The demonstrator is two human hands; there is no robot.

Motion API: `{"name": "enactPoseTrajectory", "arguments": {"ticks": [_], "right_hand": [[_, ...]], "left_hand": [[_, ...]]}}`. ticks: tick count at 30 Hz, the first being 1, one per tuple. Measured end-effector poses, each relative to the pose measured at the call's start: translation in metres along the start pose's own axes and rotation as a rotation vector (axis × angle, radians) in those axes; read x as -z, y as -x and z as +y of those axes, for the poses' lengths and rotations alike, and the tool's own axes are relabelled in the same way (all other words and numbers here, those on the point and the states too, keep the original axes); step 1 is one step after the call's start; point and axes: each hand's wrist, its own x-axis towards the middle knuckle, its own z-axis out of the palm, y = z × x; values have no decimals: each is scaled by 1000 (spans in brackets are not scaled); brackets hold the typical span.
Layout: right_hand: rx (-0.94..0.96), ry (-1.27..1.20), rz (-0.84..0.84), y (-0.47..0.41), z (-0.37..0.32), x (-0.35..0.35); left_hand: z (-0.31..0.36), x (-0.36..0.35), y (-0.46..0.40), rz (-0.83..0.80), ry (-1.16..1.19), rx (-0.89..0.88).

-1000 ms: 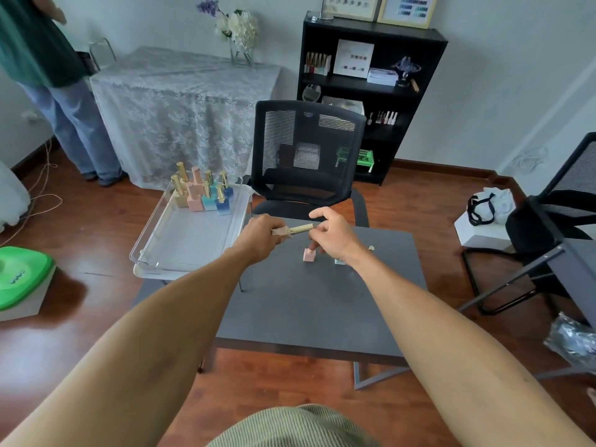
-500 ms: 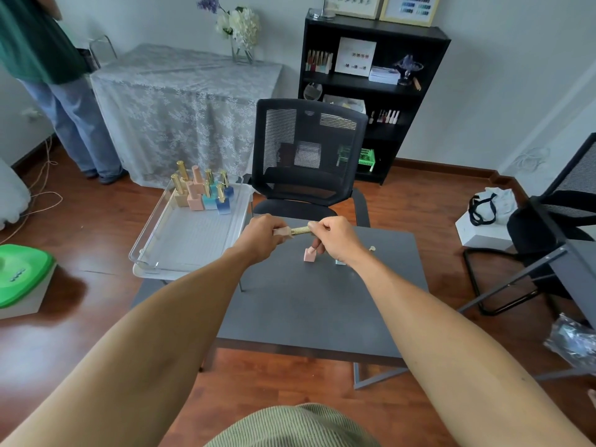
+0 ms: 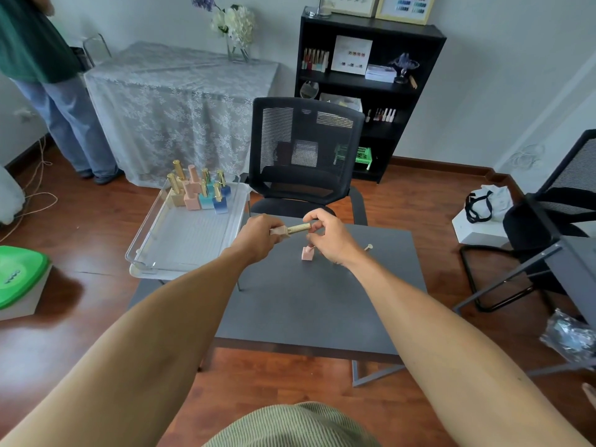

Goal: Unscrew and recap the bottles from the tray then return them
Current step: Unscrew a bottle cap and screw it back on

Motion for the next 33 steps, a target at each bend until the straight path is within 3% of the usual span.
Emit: {"name": "enactPoseTrajectory", "arguments": {"ticks": [20, 33], "right_hand": [[-127, -1, 37, -6, 2, -8], [25, -13, 43, -4, 1, -5]], "left_hand": [[-2, 2, 1, -4, -6, -12], [0, 2, -2, -12, 5, 3]]}}
